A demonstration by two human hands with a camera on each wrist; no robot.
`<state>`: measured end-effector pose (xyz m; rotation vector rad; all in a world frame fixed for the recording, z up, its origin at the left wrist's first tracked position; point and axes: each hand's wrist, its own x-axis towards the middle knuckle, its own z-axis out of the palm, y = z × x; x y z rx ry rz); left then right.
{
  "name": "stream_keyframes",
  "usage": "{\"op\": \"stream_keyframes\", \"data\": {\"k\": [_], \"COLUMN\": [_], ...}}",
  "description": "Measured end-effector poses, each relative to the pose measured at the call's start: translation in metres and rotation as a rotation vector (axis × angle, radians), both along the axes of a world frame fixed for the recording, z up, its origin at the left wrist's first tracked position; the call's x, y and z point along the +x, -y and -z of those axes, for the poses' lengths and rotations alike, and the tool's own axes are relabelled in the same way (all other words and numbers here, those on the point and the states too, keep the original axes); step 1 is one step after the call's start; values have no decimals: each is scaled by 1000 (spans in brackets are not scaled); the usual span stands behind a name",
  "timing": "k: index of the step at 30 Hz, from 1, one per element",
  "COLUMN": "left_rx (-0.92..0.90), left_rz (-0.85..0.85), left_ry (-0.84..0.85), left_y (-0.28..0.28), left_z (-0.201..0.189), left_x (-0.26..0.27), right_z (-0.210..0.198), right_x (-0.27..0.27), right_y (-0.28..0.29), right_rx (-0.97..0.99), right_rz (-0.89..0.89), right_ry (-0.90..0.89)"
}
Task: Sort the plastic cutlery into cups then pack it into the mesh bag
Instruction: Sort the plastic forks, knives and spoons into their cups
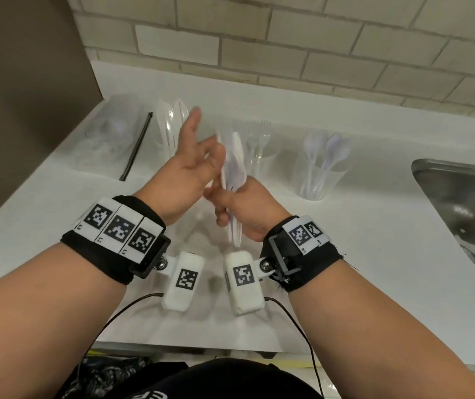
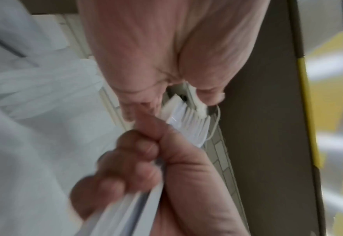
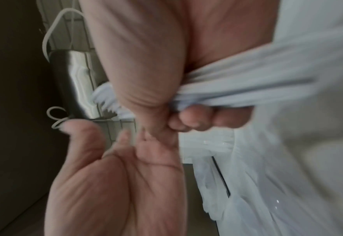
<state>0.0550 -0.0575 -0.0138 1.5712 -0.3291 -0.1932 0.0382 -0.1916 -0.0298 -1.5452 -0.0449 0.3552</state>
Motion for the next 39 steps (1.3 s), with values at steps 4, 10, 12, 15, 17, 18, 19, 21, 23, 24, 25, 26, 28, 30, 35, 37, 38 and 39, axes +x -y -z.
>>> {"op": "stream_keyframes", "data": {"k": [4, 10, 12, 15, 17, 18, 19, 21, 23, 24, 25, 26, 28, 30, 35, 37, 38, 39], "left_rx": [129, 57, -6, -252, -393, -384, -348, -249, -167, -145, -134, -129, -124, -126, -161, -114, -67, -5], "left_rz": [68, -100, -128, -169, -170, -160, -149, -123, -77, -59, -51, -55, -62, -60, -113, -167, -189, -209], "left_ry": [-112, -125, -184, -287, -308, -286, -263, -238, -215, -203, -198, -204, -233, -259, -332, -333, -321, -302], "left_y": [3, 8, 6, 2, -3, -6, -7, -6, -2, 0, 2, 4, 5, 7, 14, 15, 15, 15], "left_z": [8, 6, 7, 4, 3, 4, 6, 8, 10, 11, 11, 12, 14, 14, 13, 13, 13, 14], "left_x": [-6, -10, -11, -9, -5, -4, -3, -5, -6, -7, -7, -7, -7, -9, -11, -10, -9, -8], "right_z": [-8, -7, -7, -14, -21, -24, -25, -29, -29, -28, -27, -27, -25, -25, -38, -48, -53, -54], "right_x": [2, 3, 2, 6, 13, 17, 21, 24, 23, 23, 22, 22, 21, 21, 27, 27, 26, 25], "right_y": [-6, -21, -20, -10, 0, 4, 7, 5, 1, -1, -2, -2, -1, 1, 6, 11, 13, 13], "right_rx": [-143, -283, -242, -382, -456, -440, -404, -300, -250, -230, -213, -201, -186, -135, 84, 238, 259, 223], "right_rz": [-39, -65, -108, -119, 22, 132, 239, 357, 339, 312, 296, 295, 309, 290, 438, 506, 508, 494], "right_ry": [132, 150, 122, 155, 186, 203, 231, 292, 308, 303, 297, 295, 281, 238, 140, 136, 146, 163]}}
